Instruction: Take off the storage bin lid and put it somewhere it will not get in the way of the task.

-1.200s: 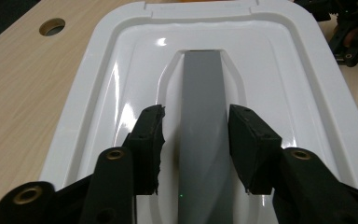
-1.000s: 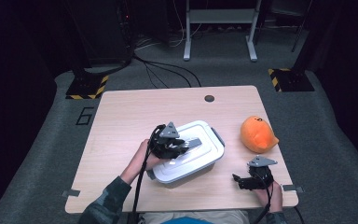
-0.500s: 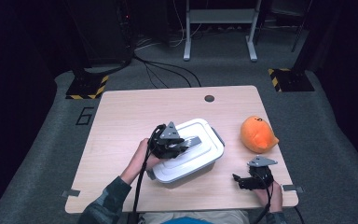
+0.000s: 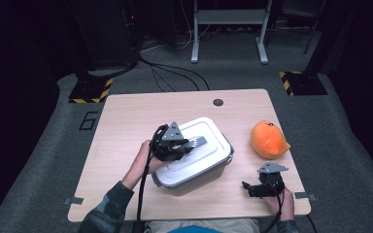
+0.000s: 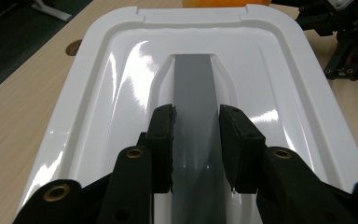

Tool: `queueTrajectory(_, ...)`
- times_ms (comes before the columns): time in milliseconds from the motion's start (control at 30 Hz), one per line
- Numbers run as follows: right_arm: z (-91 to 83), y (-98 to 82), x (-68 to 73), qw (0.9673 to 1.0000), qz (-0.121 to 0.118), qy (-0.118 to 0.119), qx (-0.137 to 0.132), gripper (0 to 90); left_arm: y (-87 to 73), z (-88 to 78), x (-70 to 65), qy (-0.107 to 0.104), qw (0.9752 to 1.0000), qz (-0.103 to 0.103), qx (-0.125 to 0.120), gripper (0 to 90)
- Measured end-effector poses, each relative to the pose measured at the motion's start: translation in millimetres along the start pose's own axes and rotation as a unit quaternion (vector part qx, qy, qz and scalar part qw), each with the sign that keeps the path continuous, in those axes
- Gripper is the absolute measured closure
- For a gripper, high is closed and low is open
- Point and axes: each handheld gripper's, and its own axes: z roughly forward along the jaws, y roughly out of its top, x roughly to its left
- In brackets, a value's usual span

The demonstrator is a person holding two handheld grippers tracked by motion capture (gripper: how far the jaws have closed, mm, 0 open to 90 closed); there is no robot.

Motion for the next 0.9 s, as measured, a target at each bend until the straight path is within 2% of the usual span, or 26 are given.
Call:
queueTrajectory(167, 0.1, 0.1, 0.2, 1.0, 0.002, -0.001, -0.001, 8.3, 0.8, -4.1, 3.1, 0.007, 1.0, 0.001, -0.002, 66.3)
queueTrajectory(433, -0.1, 0.2, -0.1, 1.0, 0.003, 0.0, 0.001, 8.4, -2.1, -10.0, 9.4, 0.018, 0.9997, -0.014, -0.006, 66.3)
queueTrajectory(733, -0.1, 0.2, -0.1, 1.0, 0.003, -0.001, 0.001, 8.4, -7.2, -24.2, 20.4, 0.04, 0.999, -0.02, -0.011, 66.3)
queueTrajectory(900, 0.2, 0.3, 0.1, 1.0, 0.006, -0.003, 0.0, 8.4, -11.1, -32.8, 27.0, 0.054, 0.998, -0.031, -0.014, 66.3)
